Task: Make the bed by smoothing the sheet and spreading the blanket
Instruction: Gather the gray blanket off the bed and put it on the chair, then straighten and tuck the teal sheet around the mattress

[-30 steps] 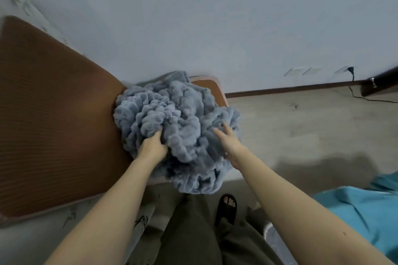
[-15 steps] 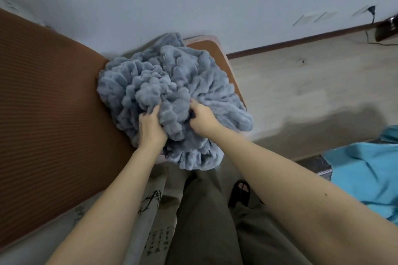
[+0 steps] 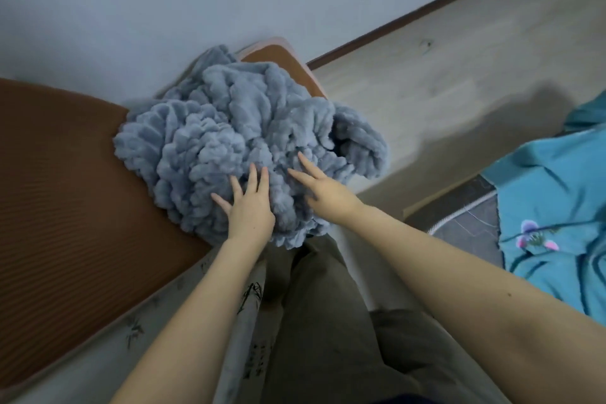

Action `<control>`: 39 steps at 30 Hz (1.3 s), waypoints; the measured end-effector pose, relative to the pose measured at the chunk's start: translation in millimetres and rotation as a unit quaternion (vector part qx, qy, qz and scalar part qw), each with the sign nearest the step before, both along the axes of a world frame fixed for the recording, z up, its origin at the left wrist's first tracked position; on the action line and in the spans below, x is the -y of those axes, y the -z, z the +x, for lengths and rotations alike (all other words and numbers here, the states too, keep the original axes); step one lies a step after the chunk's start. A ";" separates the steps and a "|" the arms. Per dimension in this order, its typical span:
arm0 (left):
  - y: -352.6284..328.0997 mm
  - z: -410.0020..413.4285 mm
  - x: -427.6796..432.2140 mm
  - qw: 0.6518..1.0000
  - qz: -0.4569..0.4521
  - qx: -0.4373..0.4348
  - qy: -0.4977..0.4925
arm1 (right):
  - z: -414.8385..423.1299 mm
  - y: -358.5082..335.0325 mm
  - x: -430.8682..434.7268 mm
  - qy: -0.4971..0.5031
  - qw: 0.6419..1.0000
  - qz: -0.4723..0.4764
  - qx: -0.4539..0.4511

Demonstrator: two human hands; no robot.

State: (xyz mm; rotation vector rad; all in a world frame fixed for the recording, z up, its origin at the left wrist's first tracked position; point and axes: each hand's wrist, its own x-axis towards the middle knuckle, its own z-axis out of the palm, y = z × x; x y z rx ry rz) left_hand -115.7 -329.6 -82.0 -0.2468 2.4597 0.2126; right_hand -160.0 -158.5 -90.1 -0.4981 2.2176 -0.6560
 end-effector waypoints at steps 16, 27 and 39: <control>-44.0 92.6 -189.6 0.926 0.247 0.145 0.245 | 306.1 -66.9 -258.9 0.492 0.861 0.120 0.053; -53.2 208.3 -345.7 0.809 0.140 0.215 0.529 | 642.7 -61.8 -201.4 0.888 0.392 -0.018 0.238; -54.0 293.1 -426.2 0.812 0.096 0.234 0.526 | 741.5 -38.0 -144.5 0.949 0.134 -0.130 0.254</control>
